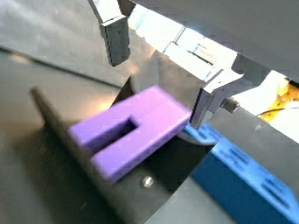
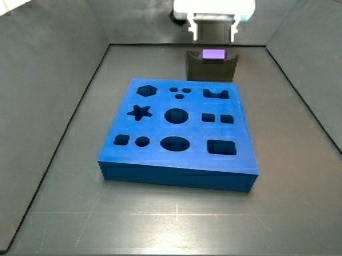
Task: Pick up the double-square object. Move up. Rotate the double-square object. Place the double-square object on the fixture. Regrasp the double-square object. Move to above the board. Insert the double-square object.
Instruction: Regrasp the double-square object.
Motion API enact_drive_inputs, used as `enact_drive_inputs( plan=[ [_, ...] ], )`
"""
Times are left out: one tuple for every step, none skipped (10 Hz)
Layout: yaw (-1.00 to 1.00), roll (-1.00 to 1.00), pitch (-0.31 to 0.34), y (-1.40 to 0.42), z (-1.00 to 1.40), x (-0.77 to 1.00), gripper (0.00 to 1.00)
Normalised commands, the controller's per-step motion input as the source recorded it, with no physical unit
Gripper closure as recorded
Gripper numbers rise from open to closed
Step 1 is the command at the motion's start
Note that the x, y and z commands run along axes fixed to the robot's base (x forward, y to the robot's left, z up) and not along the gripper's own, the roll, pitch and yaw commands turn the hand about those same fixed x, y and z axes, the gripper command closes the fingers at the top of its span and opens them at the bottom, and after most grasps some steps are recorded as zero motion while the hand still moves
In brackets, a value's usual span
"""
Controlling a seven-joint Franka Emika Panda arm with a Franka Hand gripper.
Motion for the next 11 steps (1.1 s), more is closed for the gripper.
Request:
enact_drive_inputs(
  plan=[
    [0.00, 0.05, 0.064, 0.00, 0.75, -0.04, 0.00],
    [-0.01, 0.05, 0.071, 0.00, 0.58, -0.03, 0.00],
    [-0.02, 0.06, 0.073, 0.00, 0.41, -0.03, 0.00],
    [-0.02, 0.05, 0.071, 0.00, 0.24, -0.03, 0.00],
    [0.02, 1.00, 0.064, -1.00, 0.86, -0.09, 0.00],
    [0.02, 1.00, 0.063, -1.00, 0.84, -0.08, 0.00],
    [0.01, 1.00, 0.049, -1.00, 0.81, -0.11, 0.00],
    [0.01, 1.00, 0.041, -1.00, 0.74, -0.14, 0.00],
    [0.01, 1.00, 0.038, -0.91, 0.61, -0.13, 0.00],
    [0.01, 1.00, 0.035, -0.70, 0.34, -0.08, 0.00],
    [0.01, 1.00, 0.033, -0.53, 0.12, -0.06, 0.00]
  ],
)
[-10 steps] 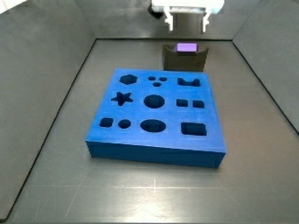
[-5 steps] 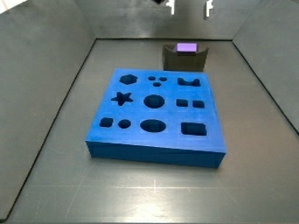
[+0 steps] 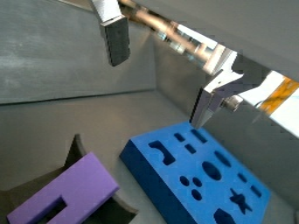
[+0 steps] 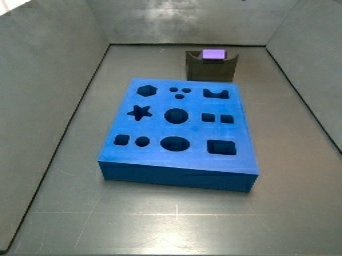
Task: Pick up the double-square object. Move up. Rotate the double-square object. Place the double-square object on the fixture. Regrasp the double-square object. Move to above the board. Insert the double-square object.
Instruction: Regrasp the double-square object.
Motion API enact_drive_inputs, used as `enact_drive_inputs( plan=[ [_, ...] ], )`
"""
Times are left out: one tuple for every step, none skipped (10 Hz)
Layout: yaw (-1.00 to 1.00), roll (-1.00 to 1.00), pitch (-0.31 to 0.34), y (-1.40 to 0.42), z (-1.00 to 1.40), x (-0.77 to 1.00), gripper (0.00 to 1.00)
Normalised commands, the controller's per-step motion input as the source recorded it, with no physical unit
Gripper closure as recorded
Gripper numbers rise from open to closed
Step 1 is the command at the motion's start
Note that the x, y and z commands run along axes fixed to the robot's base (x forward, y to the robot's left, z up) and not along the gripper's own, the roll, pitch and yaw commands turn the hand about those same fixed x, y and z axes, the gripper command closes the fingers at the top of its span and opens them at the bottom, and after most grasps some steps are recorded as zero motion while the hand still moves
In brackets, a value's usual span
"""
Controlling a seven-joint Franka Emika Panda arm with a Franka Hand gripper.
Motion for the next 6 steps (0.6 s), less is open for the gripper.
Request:
enact_drive_inputs(
  plan=[
    [0.01, 1.00, 0.031, -0.29, 0.01, -0.02, 0.00],
    [0.01, 1.00, 0.030, -0.09, 0.02, -0.03, 0.00],
    [0.01, 1.00, 0.027, -0.01, 0.03, -0.04, 0.00],
    [0.01, 1.00, 0.023, -0.02, 0.01, -0.03, 0.00],
    [0.01, 1.00, 0.016, -0.04, 0.00, -0.04, 0.00],
    [0.01, 1.00, 0.011, -0.03, 0.01, -0.04, 0.00]
  ],
)
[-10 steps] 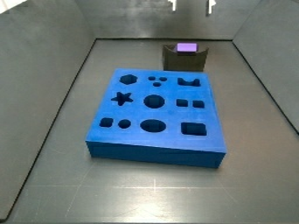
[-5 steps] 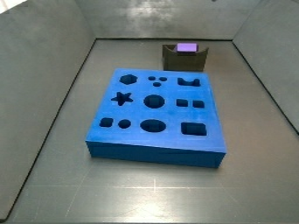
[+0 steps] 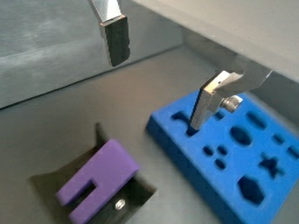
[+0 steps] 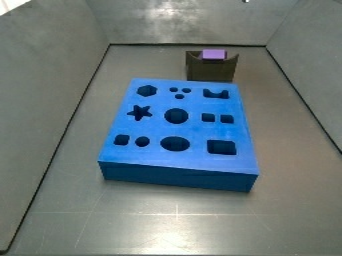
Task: Pick up the double-square object. Move up. Rotate the double-square object. Place the double-square object on the fixture. Regrasp the double-square object. Move to above the board. Insert the double-square object.
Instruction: Regrasp the double-square object.
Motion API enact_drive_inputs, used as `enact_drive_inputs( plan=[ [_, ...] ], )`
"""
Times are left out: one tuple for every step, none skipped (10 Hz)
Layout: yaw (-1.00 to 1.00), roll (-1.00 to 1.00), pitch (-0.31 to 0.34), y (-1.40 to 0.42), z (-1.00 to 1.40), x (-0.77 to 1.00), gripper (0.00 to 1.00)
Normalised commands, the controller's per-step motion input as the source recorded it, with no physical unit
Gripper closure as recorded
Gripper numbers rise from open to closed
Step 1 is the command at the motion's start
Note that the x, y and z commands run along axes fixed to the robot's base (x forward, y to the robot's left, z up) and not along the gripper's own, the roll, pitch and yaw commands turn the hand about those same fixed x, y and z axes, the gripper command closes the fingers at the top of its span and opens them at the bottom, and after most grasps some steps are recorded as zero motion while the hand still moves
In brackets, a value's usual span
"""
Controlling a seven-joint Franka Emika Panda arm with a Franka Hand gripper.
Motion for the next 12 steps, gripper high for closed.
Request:
enact_drive_inputs(
  plan=[
    [0.02, 1.00, 0.006, -0.03, 0.01, -0.04, 0.00],
    [0.02, 1.00, -0.001, -0.02, 0.01, -0.03, 0.00],
    [0.02, 1.00, -0.005, -0.02, 0.01, -0.03, 0.00],
    [0.02, 1.00, -0.005, -0.02, 0.01, -0.03, 0.00],
    [0.02, 1.00, -0.003, -0.02, 0.01, -0.02, 0.00],
    [0.02, 1.00, 0.001, -0.02, 0.02, -0.02, 0.00],
    [0.02, 1.00, 0.006, -0.03, 0.01, 0.00, 0.00],
    [0.03, 1.00, 0.012, -0.02, 0.00, 0.01, 0.00],
    [0.03, 1.00, 0.022, -0.03, -0.01, 0.03, 0.00],
    [0.03, 1.00, 0.033, -0.03, -0.01, 0.04, 0.00],
    [0.04, 1.00, 0.046, -0.03, -0.01, 0.05, 0.00],
    [0.04, 1.00, 0.064, -0.03, -0.01, 0.07, 0.00]
  ],
)
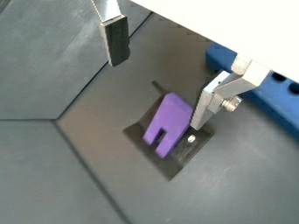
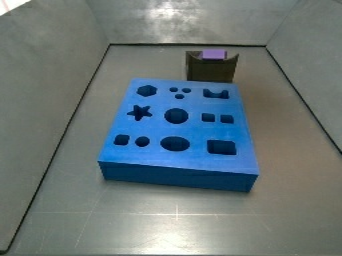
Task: Pick up the double-square object. Move up. Rotate the double-square object. Place the double-square object on the fixture. Regrasp the double-square object. Move to above the board. Insert the double-square object.
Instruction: Regrasp the double-square object.
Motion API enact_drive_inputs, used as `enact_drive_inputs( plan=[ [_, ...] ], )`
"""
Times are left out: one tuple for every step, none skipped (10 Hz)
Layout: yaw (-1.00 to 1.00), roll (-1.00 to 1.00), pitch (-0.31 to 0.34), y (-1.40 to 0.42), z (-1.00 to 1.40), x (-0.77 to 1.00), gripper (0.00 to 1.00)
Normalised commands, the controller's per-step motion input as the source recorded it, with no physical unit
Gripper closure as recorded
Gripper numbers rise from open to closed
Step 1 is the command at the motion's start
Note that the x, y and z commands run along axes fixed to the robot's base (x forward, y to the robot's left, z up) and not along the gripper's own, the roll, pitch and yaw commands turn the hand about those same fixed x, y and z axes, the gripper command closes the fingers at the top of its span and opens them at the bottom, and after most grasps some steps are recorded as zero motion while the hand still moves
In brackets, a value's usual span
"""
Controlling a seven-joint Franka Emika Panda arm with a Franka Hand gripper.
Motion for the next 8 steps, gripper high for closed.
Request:
enact_drive_inputs(
  plan=[
    [0.06, 1.00, 0.098, -0.04, -0.01, 0.08, 0.00],
    [0.08, 1.00, 0.127, -0.04, -0.01, 0.09, 0.00],
    [0.10, 0.97, 0.159, -0.04, -0.02, 0.10, 0.00],
    [0.12, 0.78, 0.158, -0.05, -0.02, 0.11, 0.00],
    [0.14, 0.53, 0.148, -0.05, -0.02, 0.10, 0.00],
    [0.16, 0.36, 0.133, -0.04, -0.02, 0.10, 0.00],
    [0.17, 0.28, 0.118, -0.03, -0.01, 0.10, 0.00],
    [0.12, 0.21, 0.035, 0.07, -1.00, 0.04, 0.00]
  ],
)
